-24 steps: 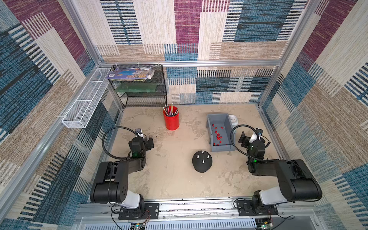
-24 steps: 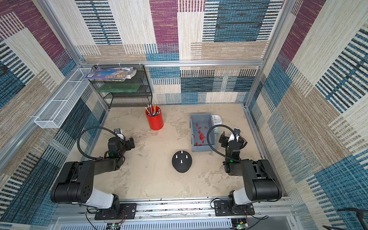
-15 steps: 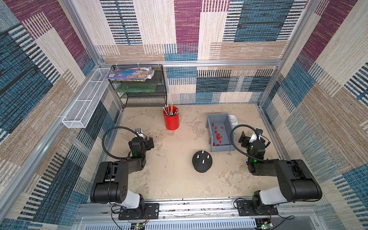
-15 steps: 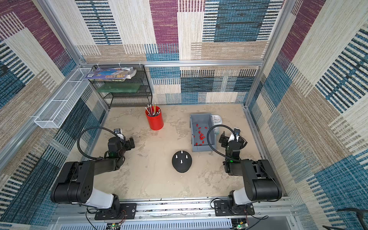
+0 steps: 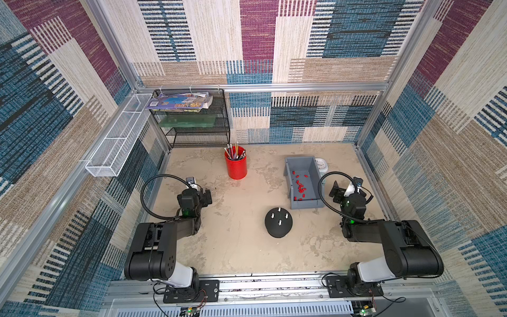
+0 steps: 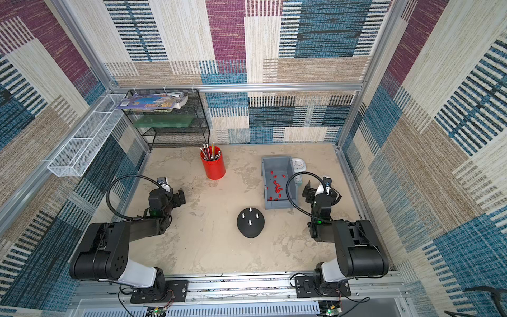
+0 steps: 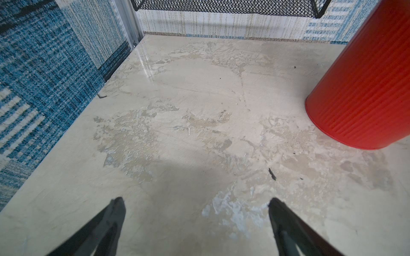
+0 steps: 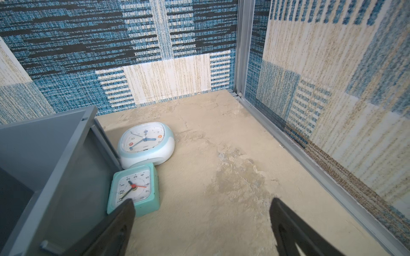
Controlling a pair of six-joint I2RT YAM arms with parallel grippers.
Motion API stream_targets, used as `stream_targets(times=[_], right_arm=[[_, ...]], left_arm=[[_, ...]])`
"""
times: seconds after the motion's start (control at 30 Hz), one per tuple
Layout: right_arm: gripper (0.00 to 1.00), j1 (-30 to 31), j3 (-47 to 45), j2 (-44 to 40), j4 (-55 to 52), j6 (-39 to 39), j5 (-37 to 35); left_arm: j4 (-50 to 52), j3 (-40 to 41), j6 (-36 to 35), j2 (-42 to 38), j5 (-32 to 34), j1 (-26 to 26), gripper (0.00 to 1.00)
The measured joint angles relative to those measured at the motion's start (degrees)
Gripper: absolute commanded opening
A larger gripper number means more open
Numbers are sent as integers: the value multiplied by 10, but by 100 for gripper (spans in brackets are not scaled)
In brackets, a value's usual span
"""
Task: Cover the protruding screws with screw protection sleeves
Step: Pick up the screw protection sleeve from the storage box.
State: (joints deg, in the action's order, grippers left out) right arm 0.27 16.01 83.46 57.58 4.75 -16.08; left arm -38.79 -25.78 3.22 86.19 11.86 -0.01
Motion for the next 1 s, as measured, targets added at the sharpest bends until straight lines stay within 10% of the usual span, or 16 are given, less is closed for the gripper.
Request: stream_targets(times=[0.53,1.0], right_arm=[[93,-10,117,-140,-214,57,-12],[63,175,336,-139,-573,130,-12]], left_arm=[[148,-65,9,-218,12,-14,83],[365,-287,29,-247,-110,-149,77]])
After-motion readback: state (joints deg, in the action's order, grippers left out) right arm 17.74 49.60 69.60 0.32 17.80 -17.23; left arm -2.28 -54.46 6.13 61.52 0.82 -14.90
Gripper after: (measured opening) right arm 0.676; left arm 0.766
